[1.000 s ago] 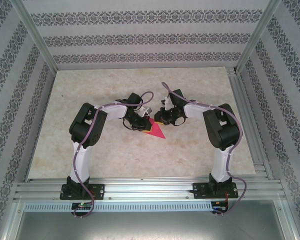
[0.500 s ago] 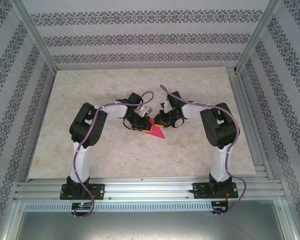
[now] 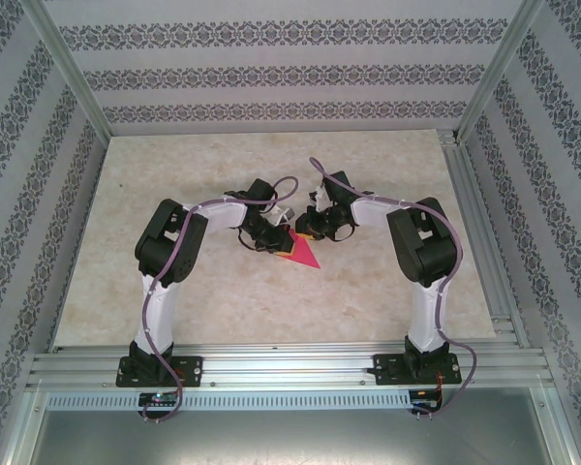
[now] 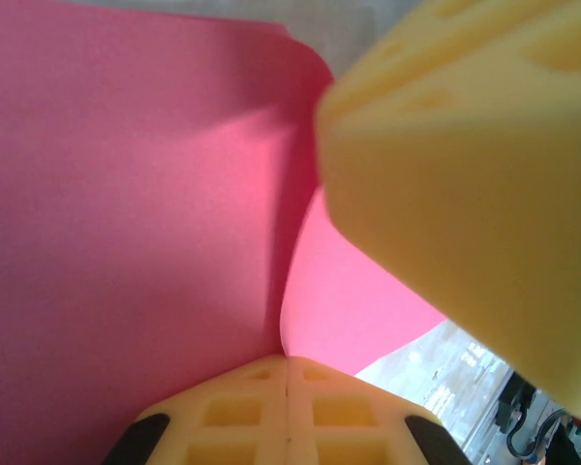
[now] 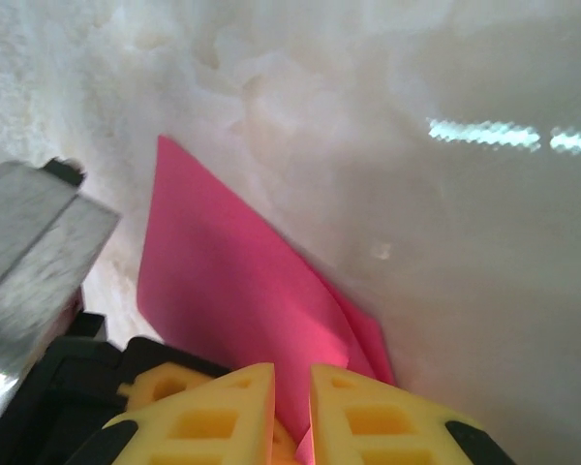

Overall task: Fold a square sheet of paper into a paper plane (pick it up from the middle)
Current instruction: Third fold the triangle at the center of the table.

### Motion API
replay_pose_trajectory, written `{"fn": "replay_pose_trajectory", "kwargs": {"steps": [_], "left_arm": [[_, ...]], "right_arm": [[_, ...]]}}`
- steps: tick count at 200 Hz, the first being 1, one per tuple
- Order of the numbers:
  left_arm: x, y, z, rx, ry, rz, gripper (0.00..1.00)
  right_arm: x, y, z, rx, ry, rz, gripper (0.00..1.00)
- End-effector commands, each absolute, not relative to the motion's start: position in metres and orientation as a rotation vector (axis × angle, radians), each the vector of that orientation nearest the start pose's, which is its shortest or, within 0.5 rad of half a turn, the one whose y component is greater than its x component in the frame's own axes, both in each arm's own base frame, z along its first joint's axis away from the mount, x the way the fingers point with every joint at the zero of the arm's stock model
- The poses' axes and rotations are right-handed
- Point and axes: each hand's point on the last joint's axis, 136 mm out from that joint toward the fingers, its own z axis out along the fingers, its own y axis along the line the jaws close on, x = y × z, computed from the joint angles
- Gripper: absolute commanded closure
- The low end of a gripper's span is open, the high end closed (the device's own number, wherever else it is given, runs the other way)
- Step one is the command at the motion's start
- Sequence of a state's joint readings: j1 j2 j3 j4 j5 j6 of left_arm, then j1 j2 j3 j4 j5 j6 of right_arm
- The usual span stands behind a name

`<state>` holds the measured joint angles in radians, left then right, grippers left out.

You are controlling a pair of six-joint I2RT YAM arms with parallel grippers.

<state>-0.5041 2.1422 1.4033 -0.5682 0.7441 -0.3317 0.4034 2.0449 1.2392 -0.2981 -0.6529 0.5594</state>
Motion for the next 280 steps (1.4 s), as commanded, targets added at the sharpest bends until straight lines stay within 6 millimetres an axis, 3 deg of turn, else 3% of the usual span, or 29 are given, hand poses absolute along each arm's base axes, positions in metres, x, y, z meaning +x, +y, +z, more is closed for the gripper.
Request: {"fn": "replay_pose_trajectory", "kwargs": {"steps": [1, 28, 74, 135, 166, 191, 236, 254, 280], "left_arm": [[0.329, -0.312, 0.012, 0.432, 2.954, -1.183, 0.94], [0.328, -0.311, 0.012, 0.437, 2.957, -1.18, 0.94], [0.328, -0.31, 0.012, 0.444, 2.96, -1.169, 0.94], [0.33, -0.311, 0.014, 0.438, 2.955, -1.171, 0.94], [0.33, -0.31, 0.013, 0.435, 2.958, -1.167, 0.94], [0.329, -0.31, 0.013, 0.437, 2.959, -1.166, 0.94], [0.328, -0.309, 0.012, 0.433, 2.964, -1.163, 0.94], [0.328, -0.309, 0.013, 0.434, 2.96, -1.163, 0.94], [0.328, -0.309, 0.013, 0.437, 2.962, -1.162, 0.94]], "right_arm": [[0.38, 0.266, 0.006, 0.037, 2.84, 1.089, 0.83], [0.379, 0.259, -0.006, 0.059, 2.881, 1.023, 0.83], [0.389, 0.272, 0.03, 0.01, 2.784, 1.128, 0.82], [0.403, 0.279, 0.047, 0.045, 2.692, 1.268, 0.83], [0.396, 0.271, 0.022, 0.051, 2.794, 1.146, 0.84], [0.39, 0.273, 0.015, 0.044, 2.802, 1.151, 0.84], [0.39, 0.258, -0.005, 0.058, 2.887, 0.985, 0.84], [0.393, 0.259, 0.005, 0.045, 2.859, 0.992, 0.84], [0.396, 0.262, 0.038, 0.015, 2.783, 1.043, 0.84]]}}
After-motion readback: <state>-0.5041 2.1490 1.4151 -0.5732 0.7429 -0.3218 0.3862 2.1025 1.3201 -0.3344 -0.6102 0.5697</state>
